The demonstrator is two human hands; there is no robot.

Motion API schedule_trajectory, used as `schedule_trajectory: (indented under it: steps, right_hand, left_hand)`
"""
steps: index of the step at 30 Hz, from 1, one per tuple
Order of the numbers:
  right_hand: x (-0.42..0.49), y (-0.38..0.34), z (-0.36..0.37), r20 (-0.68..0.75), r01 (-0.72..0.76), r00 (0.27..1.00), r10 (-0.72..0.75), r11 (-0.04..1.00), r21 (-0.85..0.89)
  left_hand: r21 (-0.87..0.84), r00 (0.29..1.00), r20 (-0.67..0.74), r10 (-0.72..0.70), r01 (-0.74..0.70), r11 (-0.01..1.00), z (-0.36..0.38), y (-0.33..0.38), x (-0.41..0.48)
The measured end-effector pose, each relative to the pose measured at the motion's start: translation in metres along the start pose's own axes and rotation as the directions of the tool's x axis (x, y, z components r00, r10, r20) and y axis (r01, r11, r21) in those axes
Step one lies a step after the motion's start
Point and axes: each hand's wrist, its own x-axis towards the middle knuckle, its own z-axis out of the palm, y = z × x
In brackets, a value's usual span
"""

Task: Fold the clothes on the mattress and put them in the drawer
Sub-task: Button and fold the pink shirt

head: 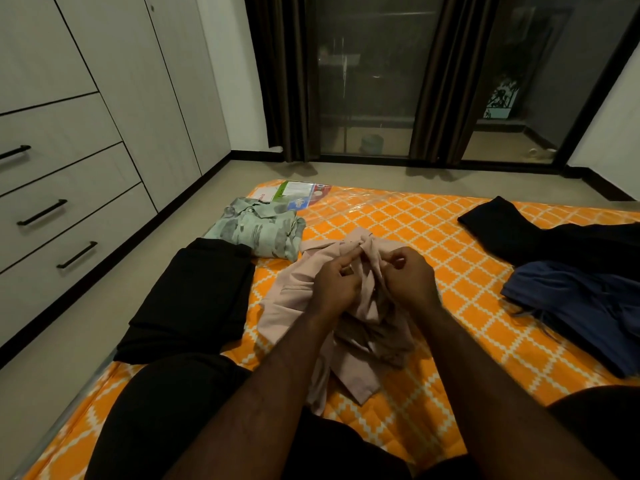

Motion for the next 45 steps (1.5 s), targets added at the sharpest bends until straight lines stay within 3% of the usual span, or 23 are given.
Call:
schedule_trajectory:
  steps: [2, 3, 5, 7, 12, 19, 24, 27, 29, 31, 32, 35, 37, 41, 45]
  right_hand:
    - [-0.009, -0.003, 0.003, -0.238, 0.127, 0.963, -0.128, 0.992, -0.020]
    - [-0.013, -0.009, 0.002, -0.292, 0.223, 0.929, -0.228, 0.974, -0.051]
    - [-0.017, -0.021, 0.001, -0.267, 0.380, 0.878, -0.398, 0.917, -0.119]
    - [-0.021, -0.025, 0.007, -0.193, 0.414, 0.872, -0.450, 0.888, -0.201]
    - [-0.022, -0.009, 0.020, -0.189, 0.282, 0.921, -0.340, 0.919, -0.276]
    - [-0.013, -0.005, 0.013, -0.325, 0.169, 0.888, -0.326, 0.887, -0.429]
    - [-0.002, -0.001, 0.008, -0.283, 0.216, 0.891, -0.355, 0.880, -0.423]
    - [0.005, -0.012, 0.002, -0.138, 0.305, 0.928, -0.347, 0.917, -0.256]
    - [0.015, -0.029, -0.014, 0.100, 0.326, 0.942, -0.319, 0.943, -0.071]
    - [0.022, -0.047, -0.029, 0.290, 0.360, 0.899, -0.327, 0.930, -0.066]
    - [0.022, -0.052, -0.032, 0.315, 0.375, 0.892, -0.324, 0.920, -0.115]
    - [0.012, -0.046, -0.028, 0.136, 0.383, 0.924, -0.359, 0.875, -0.296]
    - [0.004, -0.034, -0.021, 0.045, 0.386, 0.919, -0.392, 0.867, -0.317]
    - [0.010, -0.031, -0.020, 0.059, 0.341, 0.938, -0.342, 0.880, -0.330]
    - [0.010, -0.039, -0.033, 0.128, 0.191, 0.980, -0.152, 0.895, -0.402]
  left_hand:
    - [0.011, 1.000, 0.009, 0.008, -0.008, 1.000, 0.001, 0.002, -0.003]
    - [0.010, 1.000, 0.012, 0.019, -0.020, 1.000, 0.002, 0.003, -0.003]
    - [0.005, 0.999, 0.019, 0.041, -0.041, 0.999, 0.000, 0.002, 0.001]
    - [-0.007, 0.996, 0.043, 0.079, -0.079, 0.997, -0.001, 0.000, 0.004]
    - [0.001, 0.988, 0.062, 0.138, -0.139, 0.990, -0.001, -0.001, 0.004]
    - [0.033, 0.987, 0.051, 0.153, -0.155, 0.987, 0.003, 0.000, 0.001]
    - [0.051, 0.989, 0.003, 0.149, -0.149, 0.988, 0.000, 0.005, -0.002]
    - [0.060, 0.990, -0.045, 0.130, -0.128, 0.990, -0.002, 0.007, -0.003]
    - [0.059, 0.989, -0.085, 0.122, -0.117, 0.991, -0.006, 0.005, 0.001]
    - [0.097, 0.984, -0.102, 0.143, -0.133, 0.986, -0.009, 0.003, 0.005]
    - [0.124, 0.982, -0.097, 0.164, -0.151, 0.981, -0.008, 0.005, 0.005]
    - [0.198, 0.975, -0.066, 0.212, -0.195, 0.961, -0.007, 0.009, 0.003]
    - [0.205, 0.983, -0.044, 0.179, -0.166, 0.964, -0.008, 0.010, 0.002]
    - [0.238, 0.986, -0.084, 0.145, -0.121, 0.964, -0.016, 0.014, 0.002]
    - [0.253, 0.981, -0.130, 0.144, -0.108, 0.962, -0.020, 0.018, 0.002]
